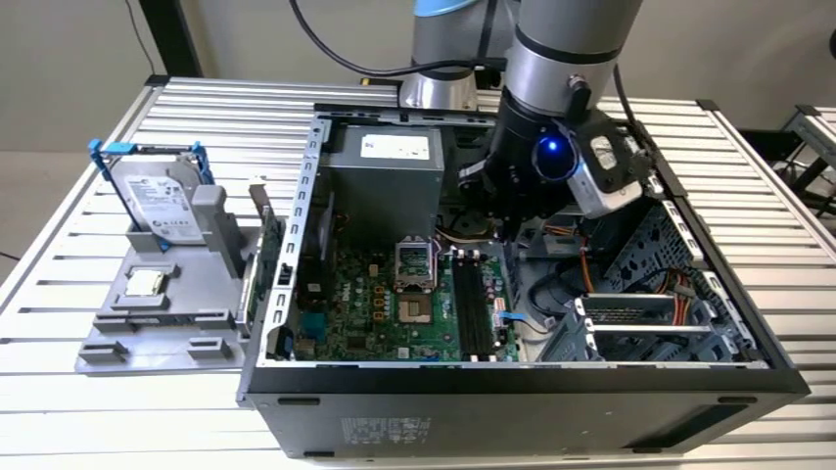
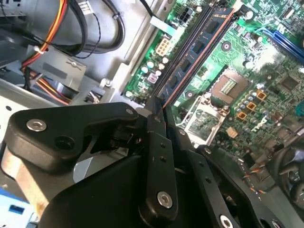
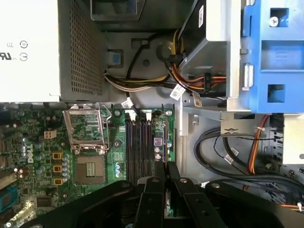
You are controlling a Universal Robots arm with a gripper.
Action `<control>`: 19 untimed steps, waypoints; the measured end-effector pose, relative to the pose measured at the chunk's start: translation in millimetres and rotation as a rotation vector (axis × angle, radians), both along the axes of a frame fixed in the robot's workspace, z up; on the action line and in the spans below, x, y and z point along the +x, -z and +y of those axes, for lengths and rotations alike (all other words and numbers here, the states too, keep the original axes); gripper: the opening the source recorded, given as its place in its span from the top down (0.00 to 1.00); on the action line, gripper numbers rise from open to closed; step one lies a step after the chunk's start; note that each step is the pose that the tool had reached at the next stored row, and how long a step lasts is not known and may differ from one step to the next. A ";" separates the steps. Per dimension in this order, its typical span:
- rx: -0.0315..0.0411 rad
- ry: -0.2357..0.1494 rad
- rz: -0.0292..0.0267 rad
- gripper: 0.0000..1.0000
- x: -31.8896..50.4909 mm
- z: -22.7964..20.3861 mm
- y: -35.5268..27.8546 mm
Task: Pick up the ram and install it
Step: 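Insert the ram into the slot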
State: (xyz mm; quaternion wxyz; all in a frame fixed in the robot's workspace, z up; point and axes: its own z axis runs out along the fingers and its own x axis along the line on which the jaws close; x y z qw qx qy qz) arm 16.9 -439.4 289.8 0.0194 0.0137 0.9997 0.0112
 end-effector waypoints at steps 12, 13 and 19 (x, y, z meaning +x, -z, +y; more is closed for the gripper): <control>-0.0002 0.001 0.0017 1.00 -9.9 -2.9 16.4; -0.0003 0.001 0.0018 1.00 -9.9 -6.3 18.2; 0.0000 0.036 0.0017 1.00 -9.9 -12.5 29.2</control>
